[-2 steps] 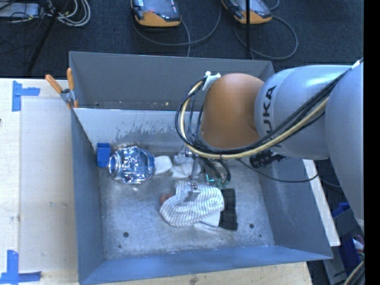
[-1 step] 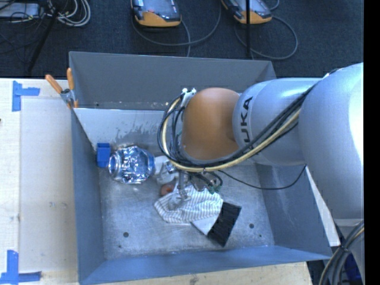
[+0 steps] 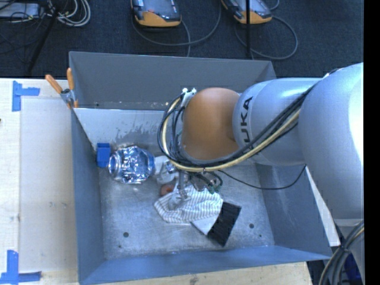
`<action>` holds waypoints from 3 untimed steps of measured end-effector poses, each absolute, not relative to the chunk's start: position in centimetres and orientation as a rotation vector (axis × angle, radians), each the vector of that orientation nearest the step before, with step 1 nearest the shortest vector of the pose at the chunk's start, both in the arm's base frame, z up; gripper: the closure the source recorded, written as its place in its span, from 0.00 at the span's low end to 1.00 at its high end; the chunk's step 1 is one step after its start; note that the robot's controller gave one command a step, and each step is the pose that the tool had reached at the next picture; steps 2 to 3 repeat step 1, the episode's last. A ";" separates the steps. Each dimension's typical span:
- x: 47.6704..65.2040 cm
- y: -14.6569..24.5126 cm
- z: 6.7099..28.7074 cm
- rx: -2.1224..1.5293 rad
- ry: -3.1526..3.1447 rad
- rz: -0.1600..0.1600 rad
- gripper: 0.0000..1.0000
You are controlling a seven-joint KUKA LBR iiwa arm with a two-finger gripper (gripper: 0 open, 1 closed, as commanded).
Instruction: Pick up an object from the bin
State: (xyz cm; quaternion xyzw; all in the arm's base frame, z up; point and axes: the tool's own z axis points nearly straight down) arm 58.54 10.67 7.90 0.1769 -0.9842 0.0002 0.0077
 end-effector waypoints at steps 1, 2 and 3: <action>56.9 10.9 20.8 0.538 -3.103 -0.001 1.00; 56.9 10.9 20.8 0.538 -3.103 -0.001 1.00; 56.9 10.9 20.8 0.538 -3.103 -0.001 1.00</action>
Offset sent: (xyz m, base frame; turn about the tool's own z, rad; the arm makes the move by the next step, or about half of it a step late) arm 0.0000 0.0000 0.0000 0.0000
